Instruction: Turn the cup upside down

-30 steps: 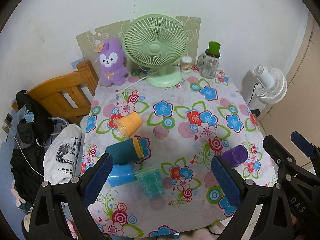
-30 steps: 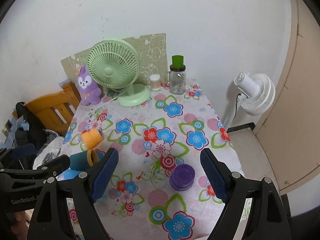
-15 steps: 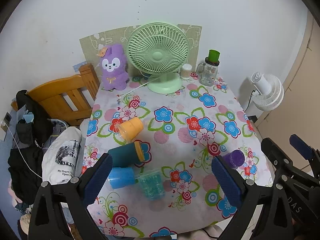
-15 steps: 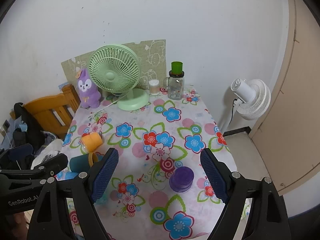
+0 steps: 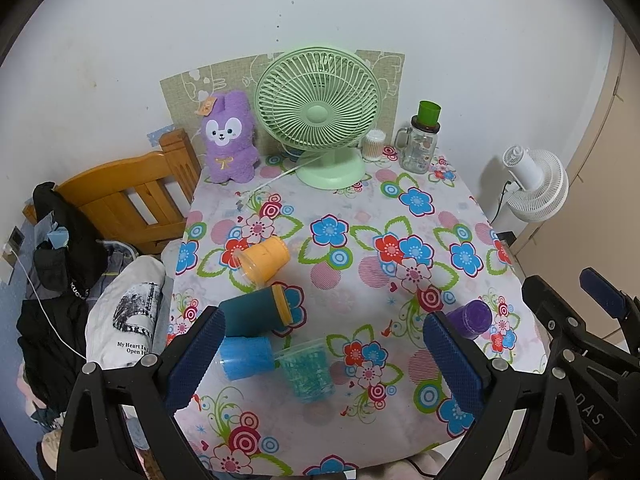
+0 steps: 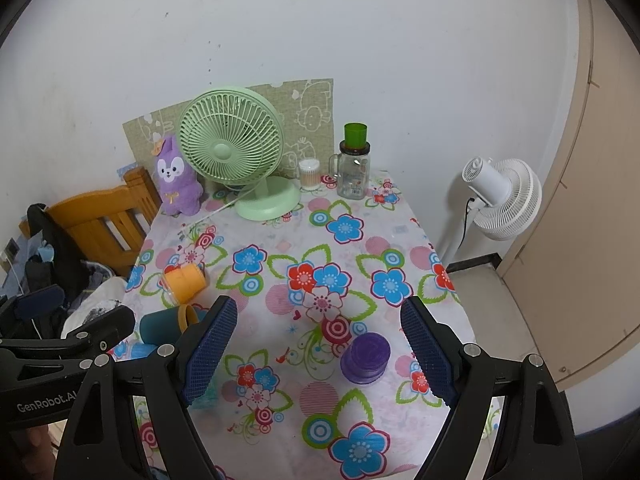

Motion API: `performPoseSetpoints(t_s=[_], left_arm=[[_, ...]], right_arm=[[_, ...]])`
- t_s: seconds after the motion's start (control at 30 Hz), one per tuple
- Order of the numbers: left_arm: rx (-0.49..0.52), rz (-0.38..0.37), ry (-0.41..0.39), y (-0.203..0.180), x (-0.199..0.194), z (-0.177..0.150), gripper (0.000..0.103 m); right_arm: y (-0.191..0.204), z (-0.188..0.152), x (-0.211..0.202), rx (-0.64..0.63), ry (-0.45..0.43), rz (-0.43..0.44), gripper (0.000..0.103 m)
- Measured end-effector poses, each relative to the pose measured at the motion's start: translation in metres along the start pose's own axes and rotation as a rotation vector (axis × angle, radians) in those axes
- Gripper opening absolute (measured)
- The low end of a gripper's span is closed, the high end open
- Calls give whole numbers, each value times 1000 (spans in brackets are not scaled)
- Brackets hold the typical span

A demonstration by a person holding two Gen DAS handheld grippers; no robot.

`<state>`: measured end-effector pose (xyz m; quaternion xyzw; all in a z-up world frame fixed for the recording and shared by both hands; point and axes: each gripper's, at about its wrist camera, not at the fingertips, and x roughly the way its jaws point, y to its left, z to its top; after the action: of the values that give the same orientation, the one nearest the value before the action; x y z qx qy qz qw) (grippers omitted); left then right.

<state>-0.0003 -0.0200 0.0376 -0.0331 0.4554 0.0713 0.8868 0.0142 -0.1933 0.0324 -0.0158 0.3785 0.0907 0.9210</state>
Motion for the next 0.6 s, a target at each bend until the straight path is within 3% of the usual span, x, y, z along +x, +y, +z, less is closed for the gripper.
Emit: performPoseSetpoints(t_s=[0.6], left_arm=[[0,-2,3,1,1,-2,100]], right_arm=[[-2,-3,2,-1,10,-2,86]])
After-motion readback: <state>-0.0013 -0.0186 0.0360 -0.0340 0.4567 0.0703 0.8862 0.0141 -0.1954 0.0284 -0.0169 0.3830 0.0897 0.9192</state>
